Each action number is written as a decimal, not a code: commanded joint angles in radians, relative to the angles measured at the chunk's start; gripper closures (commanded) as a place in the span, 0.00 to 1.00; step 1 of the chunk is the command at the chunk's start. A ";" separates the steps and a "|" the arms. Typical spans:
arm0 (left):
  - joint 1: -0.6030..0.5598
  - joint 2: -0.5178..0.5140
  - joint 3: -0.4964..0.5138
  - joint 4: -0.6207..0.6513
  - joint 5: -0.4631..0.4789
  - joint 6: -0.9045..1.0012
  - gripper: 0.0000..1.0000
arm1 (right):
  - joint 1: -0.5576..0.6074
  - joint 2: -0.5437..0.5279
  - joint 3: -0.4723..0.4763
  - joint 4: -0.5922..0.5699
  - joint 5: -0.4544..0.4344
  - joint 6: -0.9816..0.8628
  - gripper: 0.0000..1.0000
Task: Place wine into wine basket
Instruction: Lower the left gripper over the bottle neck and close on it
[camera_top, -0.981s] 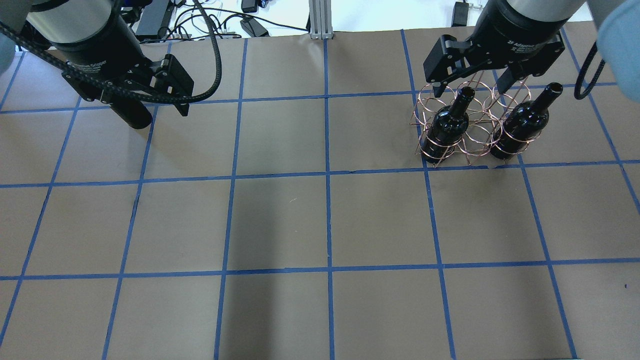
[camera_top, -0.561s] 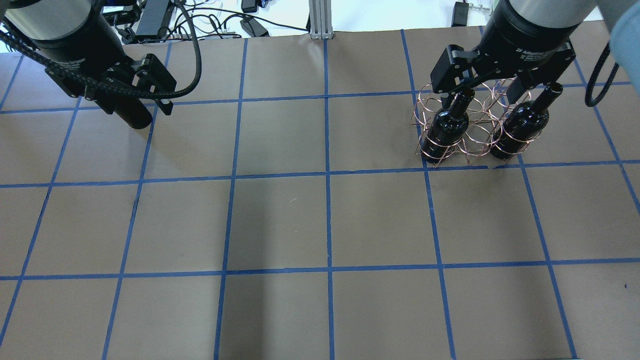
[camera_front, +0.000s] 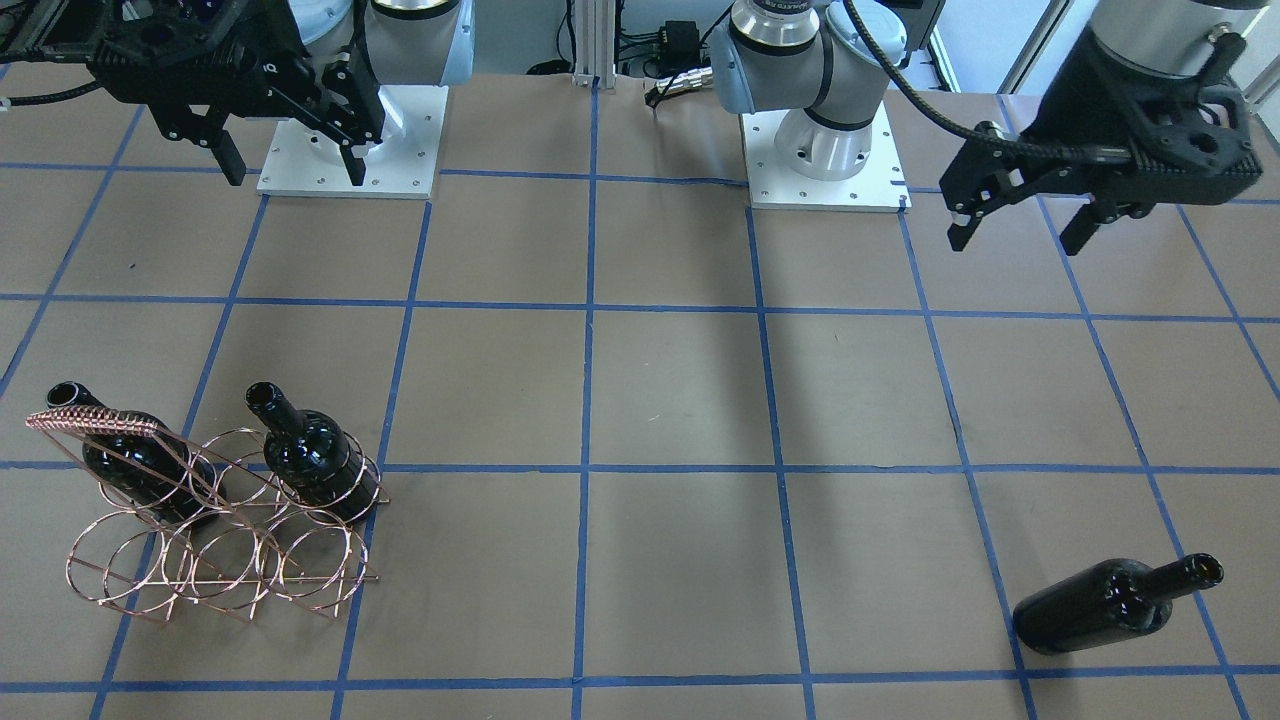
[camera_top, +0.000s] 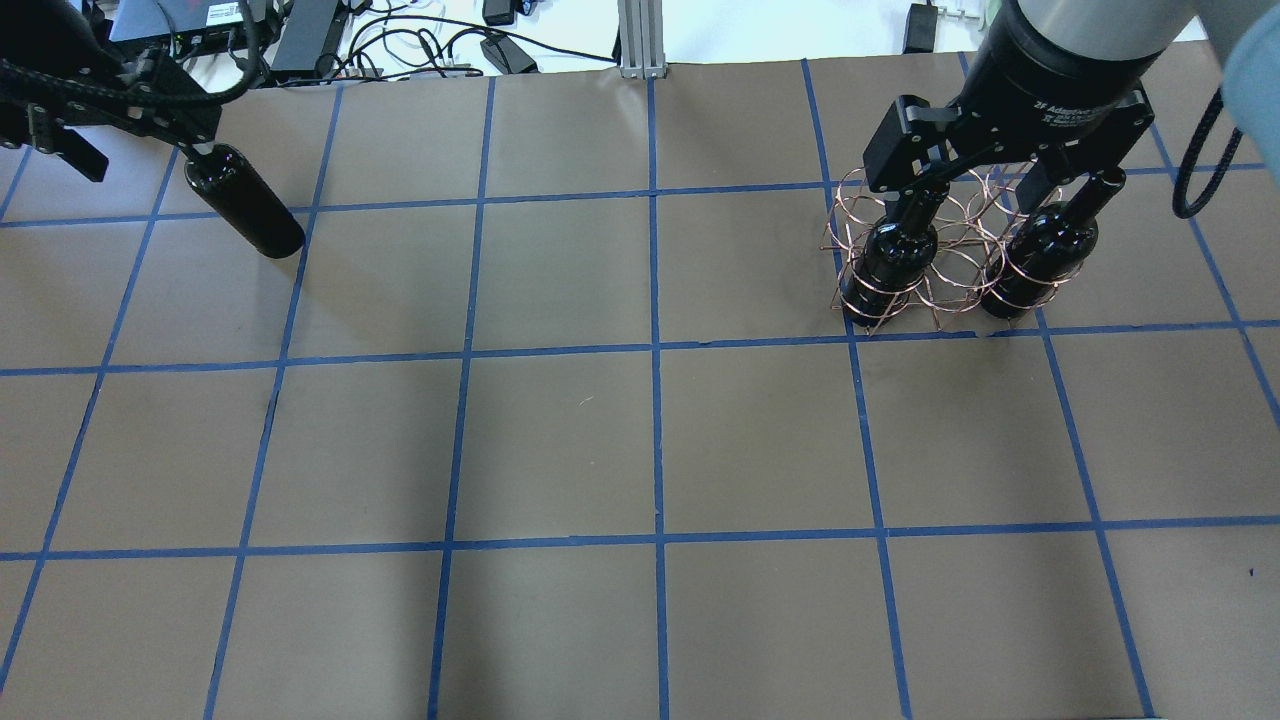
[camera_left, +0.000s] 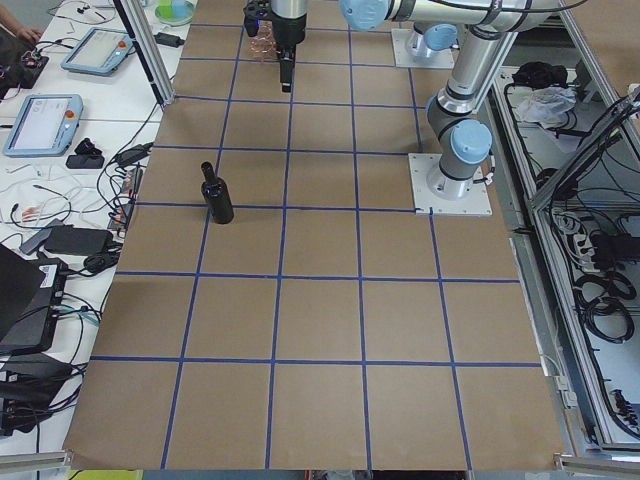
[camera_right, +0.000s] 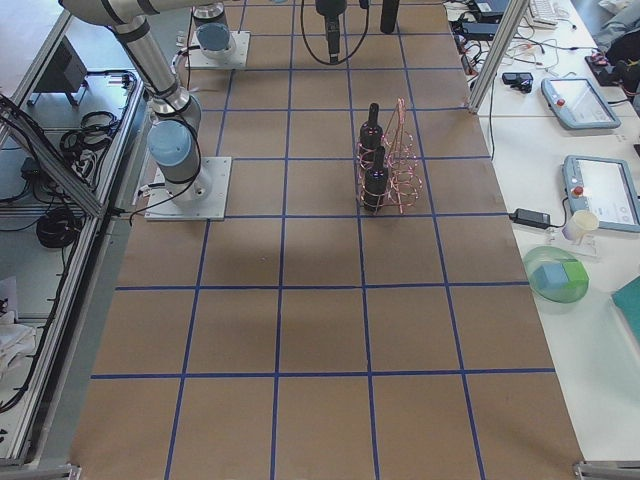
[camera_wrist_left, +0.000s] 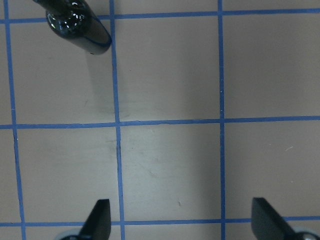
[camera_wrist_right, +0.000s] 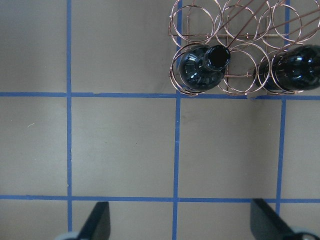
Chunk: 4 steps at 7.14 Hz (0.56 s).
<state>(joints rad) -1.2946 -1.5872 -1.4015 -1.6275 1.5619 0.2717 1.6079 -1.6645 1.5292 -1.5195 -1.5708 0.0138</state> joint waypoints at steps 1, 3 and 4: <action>0.119 -0.058 0.030 0.122 -0.002 0.155 0.00 | 0.000 0.000 0.000 0.002 -0.001 0.000 0.00; 0.136 -0.143 0.061 0.136 -0.011 0.190 0.00 | 0.000 0.000 0.000 0.002 -0.002 -0.002 0.00; 0.138 -0.198 0.096 0.143 -0.017 0.188 0.00 | 0.000 0.000 0.000 0.002 -0.002 -0.002 0.00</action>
<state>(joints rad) -1.1623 -1.7230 -1.3398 -1.4953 1.5517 0.4525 1.6077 -1.6644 1.5294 -1.5172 -1.5723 0.0125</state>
